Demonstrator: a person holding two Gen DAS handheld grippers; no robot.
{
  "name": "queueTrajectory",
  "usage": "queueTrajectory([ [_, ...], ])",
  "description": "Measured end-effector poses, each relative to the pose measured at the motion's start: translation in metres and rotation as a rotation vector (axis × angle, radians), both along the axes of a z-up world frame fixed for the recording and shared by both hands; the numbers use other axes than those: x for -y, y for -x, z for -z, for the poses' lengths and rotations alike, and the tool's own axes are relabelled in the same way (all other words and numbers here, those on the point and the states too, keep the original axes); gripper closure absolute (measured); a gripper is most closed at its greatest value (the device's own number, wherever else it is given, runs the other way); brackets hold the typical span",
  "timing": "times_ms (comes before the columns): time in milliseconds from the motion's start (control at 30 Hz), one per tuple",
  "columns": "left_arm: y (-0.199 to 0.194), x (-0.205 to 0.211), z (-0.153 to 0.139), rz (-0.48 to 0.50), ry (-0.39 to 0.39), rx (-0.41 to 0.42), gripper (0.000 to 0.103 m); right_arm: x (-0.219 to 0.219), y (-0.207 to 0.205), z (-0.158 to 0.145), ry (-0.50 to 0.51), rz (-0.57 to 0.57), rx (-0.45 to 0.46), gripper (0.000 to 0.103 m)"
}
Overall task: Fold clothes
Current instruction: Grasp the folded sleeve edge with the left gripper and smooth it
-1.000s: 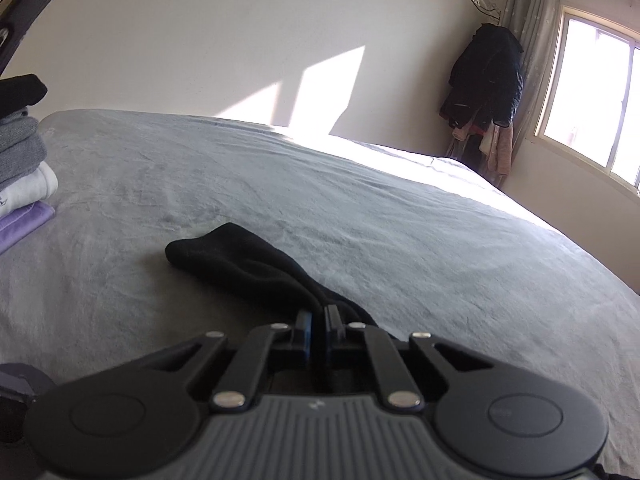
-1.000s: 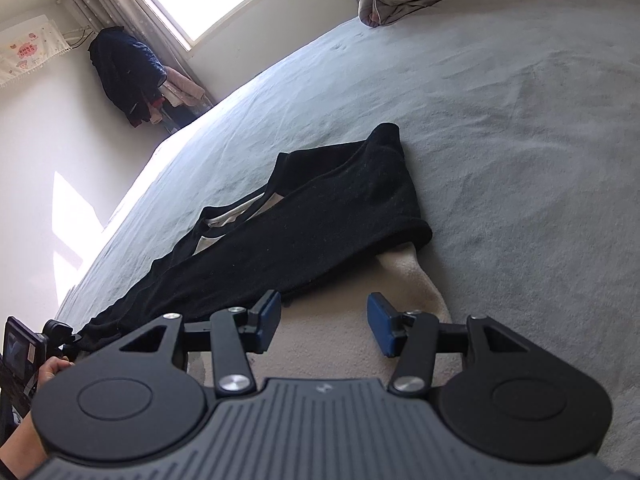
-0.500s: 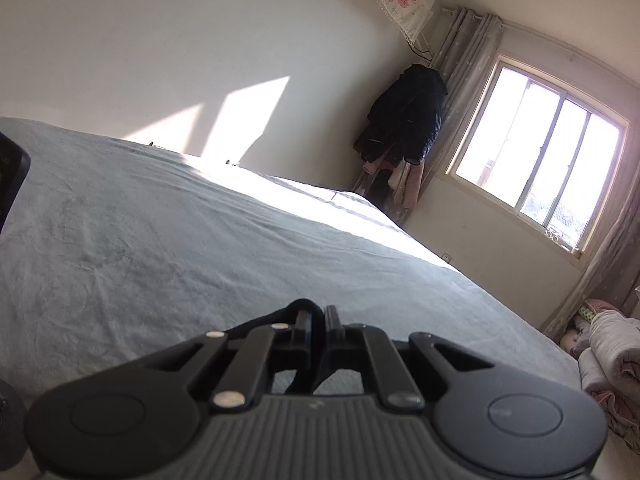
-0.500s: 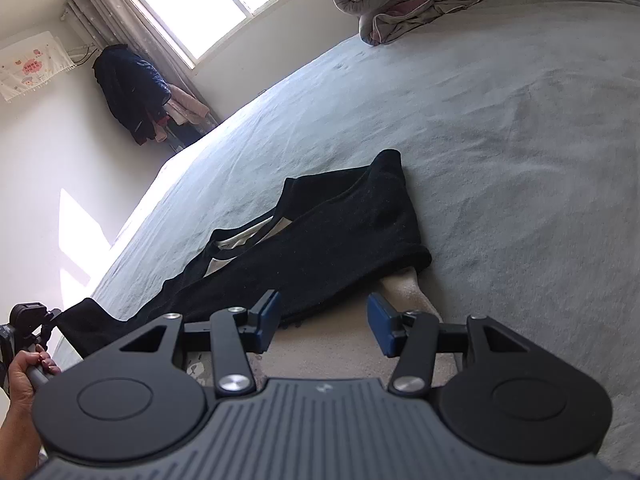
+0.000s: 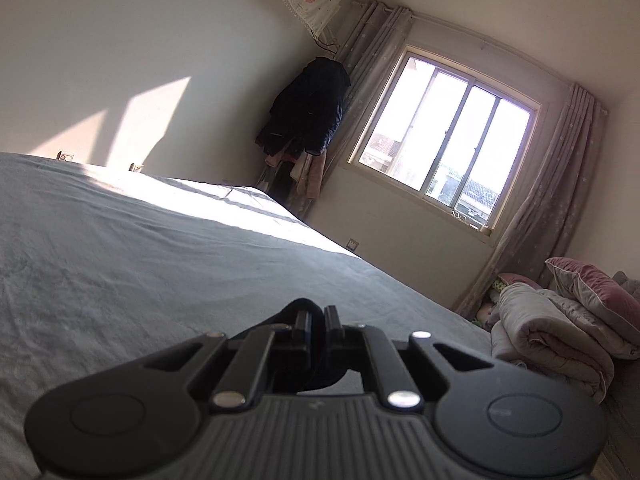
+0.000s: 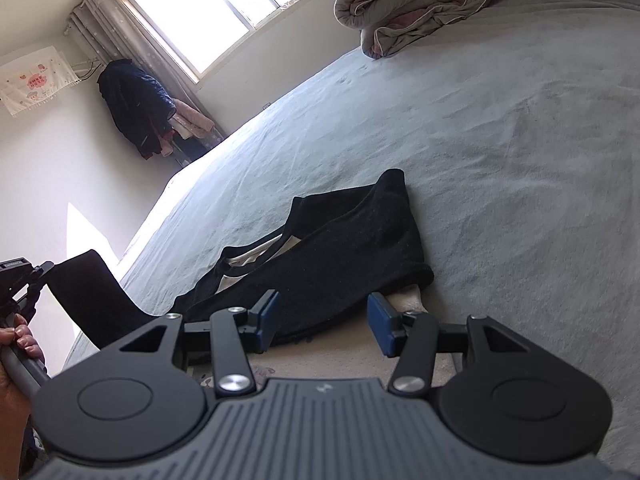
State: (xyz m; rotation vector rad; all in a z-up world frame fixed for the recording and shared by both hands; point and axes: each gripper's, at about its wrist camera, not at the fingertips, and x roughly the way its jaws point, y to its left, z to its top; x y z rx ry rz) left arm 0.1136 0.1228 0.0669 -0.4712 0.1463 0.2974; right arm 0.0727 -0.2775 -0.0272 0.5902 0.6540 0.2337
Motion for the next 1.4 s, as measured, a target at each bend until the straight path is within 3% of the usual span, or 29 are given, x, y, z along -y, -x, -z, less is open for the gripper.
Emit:
queueTrajectory([
  [167,-0.004,0.04,0.014,0.093,-0.007,-0.023,0.097,0.002,0.001,-0.003,-0.007,0.004,0.009,0.05],
  [433,-0.008,0.093,0.064,0.205,0.007,-0.132,0.097,0.002,0.0,-0.004,-0.007,0.003,0.014,0.05],
  [767,-0.008,0.119,0.147,0.326,0.042,-0.343,0.095,-0.001,-0.001,0.0,0.007,-0.008,0.004,0.05],
  [900,-0.003,0.123,0.153,0.404,-0.015,-0.352,0.082,-0.003,-0.002,0.002,0.013,-0.012,0.0,0.05],
  [967,0.001,0.125,0.145,0.467,-0.05,-0.355,0.046,-0.004,-0.002,0.003,0.018,-0.014,-0.001,0.05],
  [1033,0.007,0.127,0.135,0.531,-0.082,-0.357,0.028,-0.006,-0.003,0.004,0.025,-0.016,-0.003,0.05],
  [1067,0.012,0.128,0.13,0.56,-0.105,-0.355,0.024,-0.007,-0.003,0.005,0.028,-0.018,-0.005,0.05],
  [1267,0.045,0.11,0.098,0.673,-0.214,-0.343,0.021,-0.016,-0.003,0.01,0.048,-0.042,-0.014,0.05],
  [1400,0.052,0.068,0.084,0.624,-0.165,-0.319,0.021,-0.031,-0.002,0.007,0.075,-0.07,0.003,0.05],
])
